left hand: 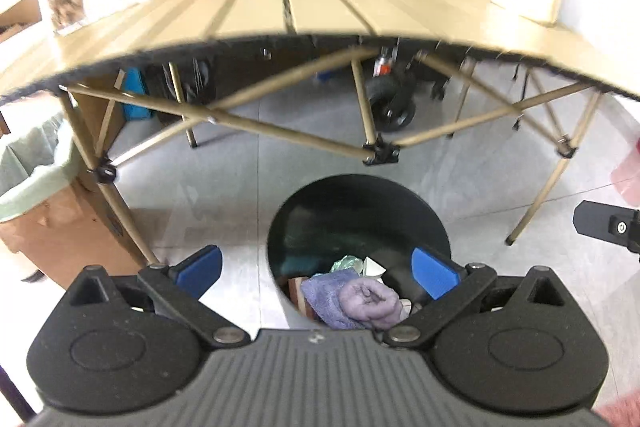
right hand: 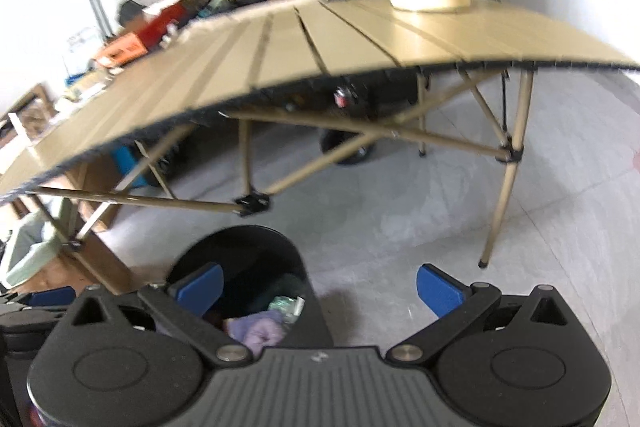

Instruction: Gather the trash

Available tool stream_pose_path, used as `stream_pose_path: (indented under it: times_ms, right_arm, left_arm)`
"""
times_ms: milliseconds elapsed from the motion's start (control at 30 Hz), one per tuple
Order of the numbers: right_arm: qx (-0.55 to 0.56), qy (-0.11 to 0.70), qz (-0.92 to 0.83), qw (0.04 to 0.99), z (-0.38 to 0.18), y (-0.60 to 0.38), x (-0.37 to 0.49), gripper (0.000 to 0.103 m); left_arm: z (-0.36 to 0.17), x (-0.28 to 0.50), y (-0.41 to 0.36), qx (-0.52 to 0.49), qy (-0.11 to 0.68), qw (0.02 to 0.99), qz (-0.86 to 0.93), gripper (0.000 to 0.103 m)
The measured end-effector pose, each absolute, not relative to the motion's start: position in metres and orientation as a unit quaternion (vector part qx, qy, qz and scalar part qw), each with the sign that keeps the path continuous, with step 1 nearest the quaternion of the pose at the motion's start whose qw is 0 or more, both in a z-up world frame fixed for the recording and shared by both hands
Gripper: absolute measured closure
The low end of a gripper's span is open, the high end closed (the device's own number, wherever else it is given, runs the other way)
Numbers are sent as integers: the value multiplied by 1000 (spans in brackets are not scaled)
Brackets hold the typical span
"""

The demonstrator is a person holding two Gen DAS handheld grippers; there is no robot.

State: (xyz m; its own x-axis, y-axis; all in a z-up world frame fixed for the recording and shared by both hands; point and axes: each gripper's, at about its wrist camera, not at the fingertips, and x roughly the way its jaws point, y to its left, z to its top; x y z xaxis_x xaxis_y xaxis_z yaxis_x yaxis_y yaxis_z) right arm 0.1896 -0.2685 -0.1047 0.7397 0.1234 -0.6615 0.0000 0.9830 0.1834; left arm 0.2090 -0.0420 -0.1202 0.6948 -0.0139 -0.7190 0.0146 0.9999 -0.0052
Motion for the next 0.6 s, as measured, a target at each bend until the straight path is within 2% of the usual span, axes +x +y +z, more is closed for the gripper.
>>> stream_pose_path:
  times_ms: [367,600]
  right_arm:
    - [55,321,81,942,-45,-255,67,0]
    - [34,338,105,935,-41,-231,19,0]
  left_arm:
    - [-66,81,2,8,328,944,-14,0]
    - [-58,35,7,-4,320,947,-33,0]
